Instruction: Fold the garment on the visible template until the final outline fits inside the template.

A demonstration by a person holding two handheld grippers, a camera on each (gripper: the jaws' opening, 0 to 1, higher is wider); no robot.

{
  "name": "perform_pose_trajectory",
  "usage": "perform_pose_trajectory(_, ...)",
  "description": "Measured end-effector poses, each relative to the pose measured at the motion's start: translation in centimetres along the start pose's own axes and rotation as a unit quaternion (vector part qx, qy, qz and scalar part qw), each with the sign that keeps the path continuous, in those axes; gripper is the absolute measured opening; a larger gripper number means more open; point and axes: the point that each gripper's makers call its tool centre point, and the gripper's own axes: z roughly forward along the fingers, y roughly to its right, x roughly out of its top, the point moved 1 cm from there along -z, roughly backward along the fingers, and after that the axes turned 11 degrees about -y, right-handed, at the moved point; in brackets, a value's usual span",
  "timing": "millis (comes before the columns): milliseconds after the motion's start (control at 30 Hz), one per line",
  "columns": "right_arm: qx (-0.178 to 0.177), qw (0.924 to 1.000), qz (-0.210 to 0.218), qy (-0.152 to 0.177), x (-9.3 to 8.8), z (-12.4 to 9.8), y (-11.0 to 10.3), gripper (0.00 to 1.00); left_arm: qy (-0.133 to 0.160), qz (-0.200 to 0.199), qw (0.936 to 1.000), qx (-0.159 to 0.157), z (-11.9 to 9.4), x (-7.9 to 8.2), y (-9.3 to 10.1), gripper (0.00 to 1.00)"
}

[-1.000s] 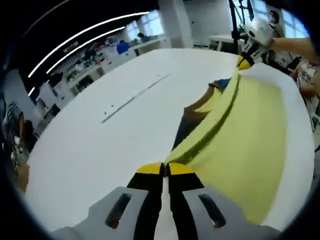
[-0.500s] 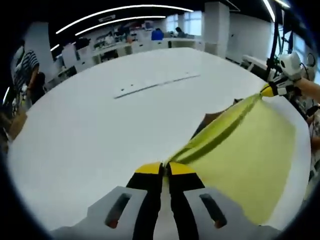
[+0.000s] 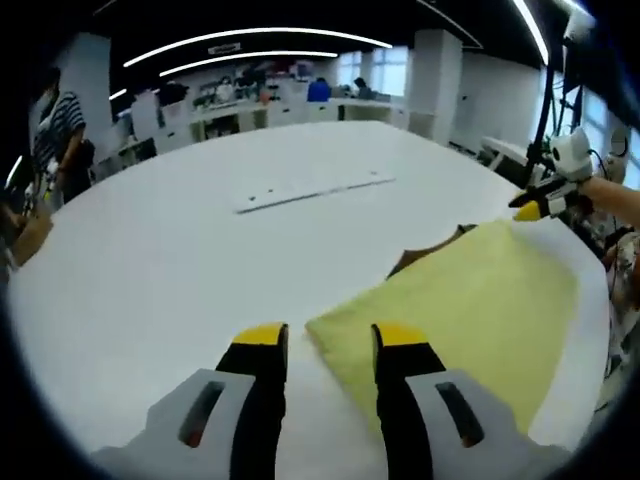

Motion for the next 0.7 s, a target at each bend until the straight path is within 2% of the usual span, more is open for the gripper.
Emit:
perform_pose_trajectory(67, 0.017, 0.9997, 0.017, -0.002, -0.2, -0.3, -0.6, 0.5, -0.002, 0.006, 1.0, -0.007, -0.5, -0.1, 0.5, 0.39)
perform_pose_trajectory(133, 0.037, 0.9989, 0.029, 0.001, -0.2, -0.8, -1.4, 0.55, -0.004, 0.015, 0.9998, -0.011, -0.9, -0.4, 0.8, 0.44)
perform_pose_trajectory(267, 0.06, 0.9974, 0.039, -0.002, -0.8, -1.8, -2.7, 0.68, -0.004, 0.024, 0.9994, -0.026, -2.0, -0.9, 1.5, 0.52)
perform_pose_trajectory(367, 0.077, 0.9963, 0.038, -0.01, -1.7, -2.4, -3.8, 0.74, -0.001, 0.024, 0.9987, -0.044, -3.0, -1.3, 2.3, 0.56)
perform_pose_trajectory(500, 0.084, 0.9957, 0.033, -0.023, -3.2, -3.2, -4.6, 0.75, -0.003, 0.038, 0.9968, -0.07, -4.0, -2.2, 3.6, 0.59)
perform_pose_trajectory(700, 0.089, 0.9952, 0.02, -0.035, -5.4, -4.5, -5.4, 0.75, -0.007, 0.05, 0.9941, -0.096, -5.5, -3.8, 4.9, 0.57)
